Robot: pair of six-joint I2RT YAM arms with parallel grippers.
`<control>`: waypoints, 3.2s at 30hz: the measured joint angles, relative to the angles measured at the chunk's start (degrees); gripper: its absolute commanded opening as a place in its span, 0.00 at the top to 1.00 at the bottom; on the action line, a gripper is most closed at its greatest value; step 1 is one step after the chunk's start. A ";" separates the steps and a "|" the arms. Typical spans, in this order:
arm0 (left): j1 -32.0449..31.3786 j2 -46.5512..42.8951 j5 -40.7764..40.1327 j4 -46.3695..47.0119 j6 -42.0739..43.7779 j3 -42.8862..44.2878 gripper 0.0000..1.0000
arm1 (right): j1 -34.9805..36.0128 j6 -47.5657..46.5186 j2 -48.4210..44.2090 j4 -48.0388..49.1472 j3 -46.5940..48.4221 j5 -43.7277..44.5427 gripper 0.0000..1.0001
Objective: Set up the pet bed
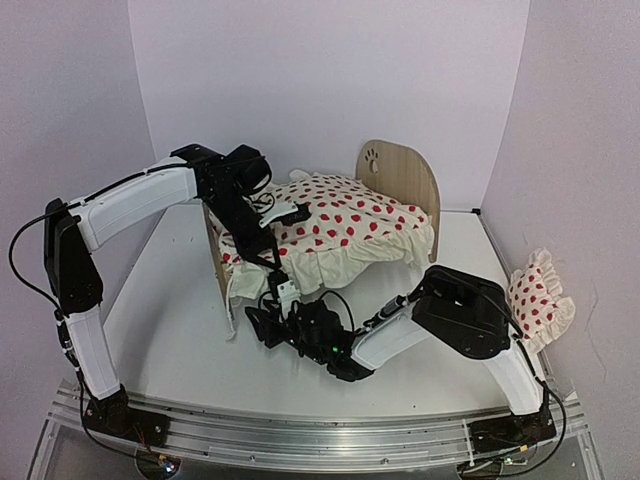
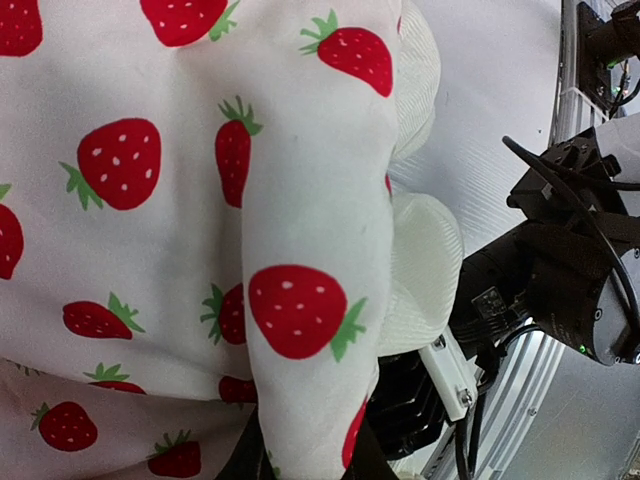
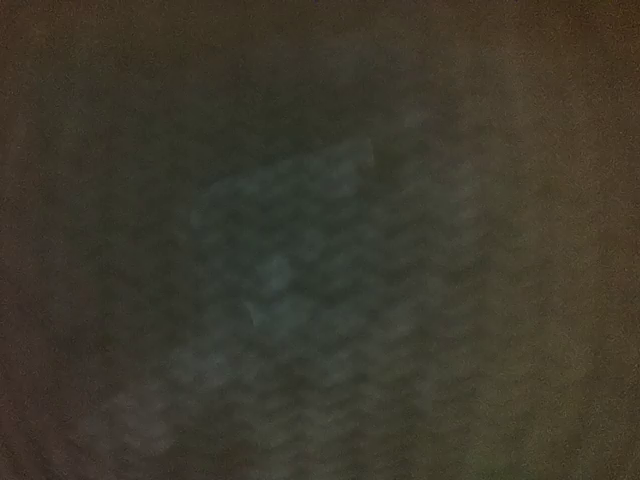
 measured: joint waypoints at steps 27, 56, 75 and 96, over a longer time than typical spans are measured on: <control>0.13 0.92 -1.13 1.02 0.26 0.10 1.00 | 0.15 3.58 8.14 14.22 4.21 3.57 1.00; 4.43 5.18 -4.11 22.50 12.62 -16.64 1.00 | -0.45 17.20 -6.56 -30.44 0.46 -10.08 1.00; 10.43 -1.46 6.21 21.28 25.31 -17.31 0.05 | -3.14 27.11 -5.01 -44.12 11.26 -21.88 1.00; 3.69 -16.53 -1.74 33.81 26.83 -56.48 0.47 | -6.00 29.82 -5.01 -47.63 11.26 -24.18 1.00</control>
